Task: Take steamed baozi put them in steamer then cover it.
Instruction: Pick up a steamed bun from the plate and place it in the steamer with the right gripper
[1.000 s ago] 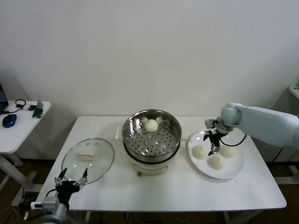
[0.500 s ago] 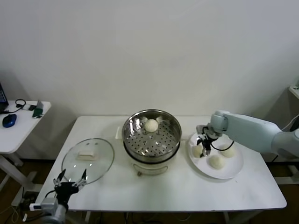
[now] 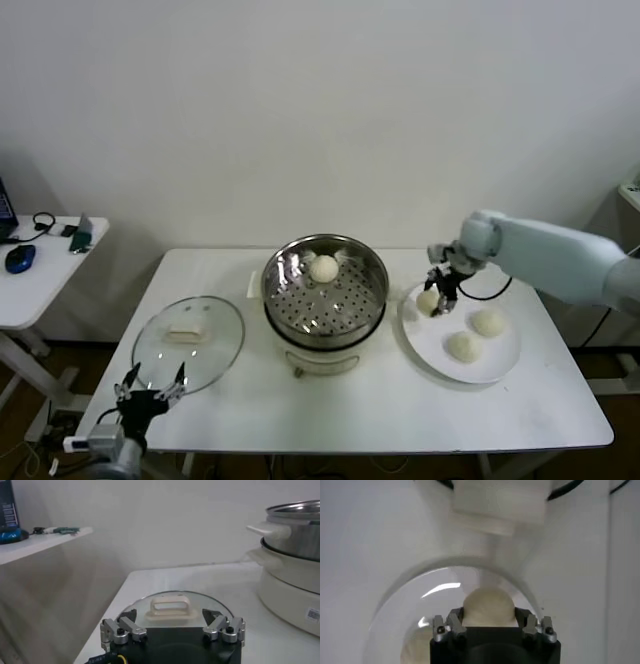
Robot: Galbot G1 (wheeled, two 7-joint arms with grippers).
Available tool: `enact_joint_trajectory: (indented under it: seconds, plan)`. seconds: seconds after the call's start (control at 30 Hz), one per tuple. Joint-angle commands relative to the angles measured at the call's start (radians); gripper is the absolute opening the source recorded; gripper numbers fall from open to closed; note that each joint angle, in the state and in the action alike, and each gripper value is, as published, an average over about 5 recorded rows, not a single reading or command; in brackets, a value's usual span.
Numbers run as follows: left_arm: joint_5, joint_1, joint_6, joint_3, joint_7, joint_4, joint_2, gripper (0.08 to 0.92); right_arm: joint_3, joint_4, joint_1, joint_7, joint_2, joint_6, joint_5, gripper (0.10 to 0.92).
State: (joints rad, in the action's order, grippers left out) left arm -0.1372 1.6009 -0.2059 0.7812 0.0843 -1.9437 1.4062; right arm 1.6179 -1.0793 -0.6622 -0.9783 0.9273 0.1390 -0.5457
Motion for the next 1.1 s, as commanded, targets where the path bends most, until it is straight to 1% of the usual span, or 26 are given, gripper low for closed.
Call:
enact_joint_trajectory:
  seconds: [0.03,0.13,0.23,0.37,0.5,0.63,0.8,0.97,1.1]
  plan:
    - [0.001,-0.001,-0.001,-0.003,0.000,-0.003,0.000,0.823,0.177,-0.131,-0.410,-0.076,-0.005,-0.014,-0.172,0.679]
    - [0.001,0.000,-0.001,-0.004,0.001,-0.009,-0.001,0.823,0.128,-0.183,-0.477,-0.067,0.035,0.023,-0.264,0.679]
    - [0.001,0.001,-0.001,-0.004,0.001,-0.014,-0.001,0.823,0.042,-0.244,-0.477,-0.034,0.090,0.076,-0.326,0.679]
    - [0.000,0.002,-0.002,-0.005,0.001,-0.024,0.001,0.823,-0.031,-0.307,-0.413,0.022,0.179,0.131,-0.357,0.679]
    - [0.000,0.002,-0.002,-0.003,0.002,-0.027,0.001,0.823,-0.040,-0.318,-0.316,0.078,0.286,0.161,-0.344,0.679]
    - [-0.005,0.001,-0.001,0.001,0.002,-0.025,-0.002,0.823,-0.030,-0.274,-0.211,0.108,0.375,0.174,-0.306,0.679]
    - [-0.010,0.001,-0.002,0.006,0.000,-0.021,-0.006,0.823,-0.020,-0.155,-0.096,0.130,0.465,0.172,-0.223,0.679]
    - [-0.012,0.001,-0.003,0.008,-0.001,-0.019,-0.006,0.823,-0.040,-0.051,0.003,0.138,0.513,0.170,-0.159,0.679]
    - [-0.012,0.001,-0.002,0.005,-0.003,-0.014,-0.005,0.823,-0.047,-0.002,0.052,0.145,0.531,0.168,-0.116,0.679]
